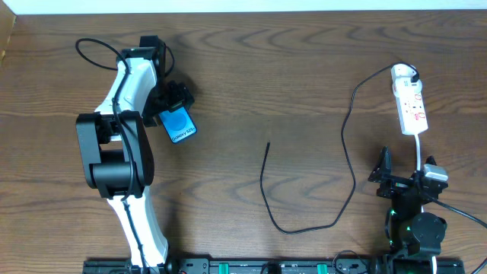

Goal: Plug charger to phone and switch on socket
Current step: 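Close the left gripper on the blue phone's lower end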

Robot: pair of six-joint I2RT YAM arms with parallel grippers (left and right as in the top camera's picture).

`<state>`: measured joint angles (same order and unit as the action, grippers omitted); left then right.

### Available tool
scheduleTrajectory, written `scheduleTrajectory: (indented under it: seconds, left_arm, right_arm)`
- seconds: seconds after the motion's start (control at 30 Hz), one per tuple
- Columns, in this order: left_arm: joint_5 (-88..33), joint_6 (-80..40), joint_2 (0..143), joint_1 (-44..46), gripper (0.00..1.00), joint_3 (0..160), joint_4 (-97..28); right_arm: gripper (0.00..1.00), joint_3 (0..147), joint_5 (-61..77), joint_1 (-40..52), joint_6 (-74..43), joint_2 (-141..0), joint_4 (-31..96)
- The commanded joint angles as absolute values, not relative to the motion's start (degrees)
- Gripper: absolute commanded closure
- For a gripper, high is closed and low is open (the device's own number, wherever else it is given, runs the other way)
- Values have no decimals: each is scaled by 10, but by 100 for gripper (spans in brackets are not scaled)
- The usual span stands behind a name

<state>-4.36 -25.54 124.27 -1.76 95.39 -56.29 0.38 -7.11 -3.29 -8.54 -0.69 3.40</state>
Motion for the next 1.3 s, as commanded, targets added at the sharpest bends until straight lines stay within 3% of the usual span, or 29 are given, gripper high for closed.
scheduleTrajectory:
  seconds: [0.0,1.27]
  left_arm:
    - [-45,-261,1244,-19,1,948,-560]
    - [-56,-263,1244,-15,2,893,-495]
  right_arm:
    - [1,3,-74,-30,-87,-4,36]
    - [1,3,-74,-30,-87,-4,36]
